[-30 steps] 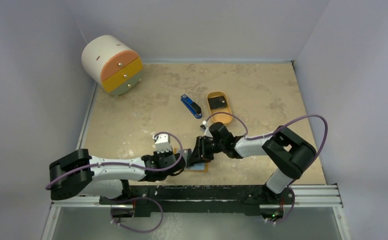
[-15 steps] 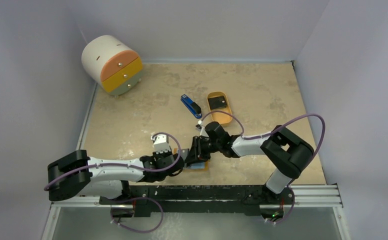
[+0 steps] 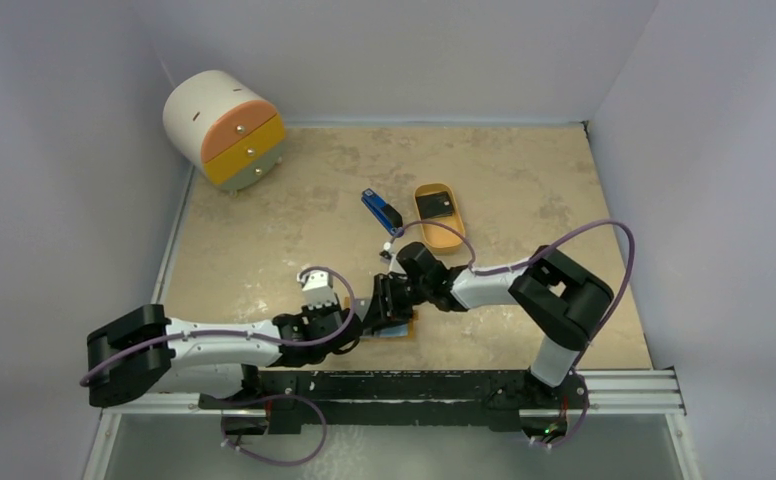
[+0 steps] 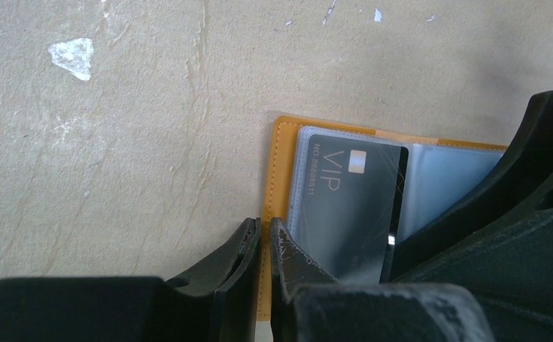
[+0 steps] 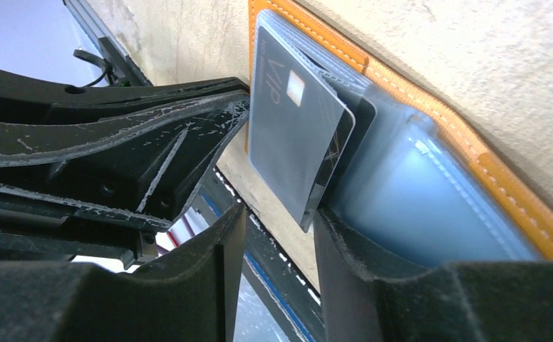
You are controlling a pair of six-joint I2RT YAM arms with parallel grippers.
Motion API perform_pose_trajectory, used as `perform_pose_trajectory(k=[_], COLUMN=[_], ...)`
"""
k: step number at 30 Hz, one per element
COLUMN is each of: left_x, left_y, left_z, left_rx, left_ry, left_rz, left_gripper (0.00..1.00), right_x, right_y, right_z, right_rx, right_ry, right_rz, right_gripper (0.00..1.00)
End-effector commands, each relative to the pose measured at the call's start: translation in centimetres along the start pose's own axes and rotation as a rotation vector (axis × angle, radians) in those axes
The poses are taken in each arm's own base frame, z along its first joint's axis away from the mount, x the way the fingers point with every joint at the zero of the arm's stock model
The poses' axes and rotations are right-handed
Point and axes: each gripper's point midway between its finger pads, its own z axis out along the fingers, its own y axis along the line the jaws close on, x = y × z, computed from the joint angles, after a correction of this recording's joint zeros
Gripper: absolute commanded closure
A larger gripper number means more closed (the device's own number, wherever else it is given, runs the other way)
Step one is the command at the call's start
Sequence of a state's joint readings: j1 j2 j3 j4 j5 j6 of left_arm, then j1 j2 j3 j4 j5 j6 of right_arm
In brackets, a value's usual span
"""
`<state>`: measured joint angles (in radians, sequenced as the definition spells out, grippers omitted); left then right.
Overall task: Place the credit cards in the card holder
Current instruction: Insert the credit card into the card holder, then close the card holder at the center of the board.
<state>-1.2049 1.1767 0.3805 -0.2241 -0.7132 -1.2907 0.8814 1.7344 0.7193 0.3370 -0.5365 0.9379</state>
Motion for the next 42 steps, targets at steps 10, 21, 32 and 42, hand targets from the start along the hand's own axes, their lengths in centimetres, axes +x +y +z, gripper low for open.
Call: perform_pose_trajectory(k=[10, 21, 32, 42], left_x=[-0.6, -3.0, -4.6, -3.4], left_y=[0.2, 0.1, -1.9, -7.5], left_z=[-0.9, -1.9, -3.1, -2.5], left_rx=[0.049, 0.036, 0.103, 0.242], left_ry=[-0.011, -0.073, -0.091, -0.024], left_rz=[-0.069, -0.066, -0.04, 0.027], left_gripper=[0.91, 0.91, 0.89, 0.89], right_x=[-2.7, -1.8, -4.4, -5.9], right_y=[2.4, 3.4, -4.3, -4.1], right_z=[-1.3, -5.6, -12.9, -10.5], right_rx=[0.033, 0.092, 0.346, 0.233], right_ry=[-0.121, -0.15, -0.355, -0.387], right_rz=[-0.108, -0.144, -0.135, -0.121], right_gripper=[0.47, 0.46, 0.54, 0.54])
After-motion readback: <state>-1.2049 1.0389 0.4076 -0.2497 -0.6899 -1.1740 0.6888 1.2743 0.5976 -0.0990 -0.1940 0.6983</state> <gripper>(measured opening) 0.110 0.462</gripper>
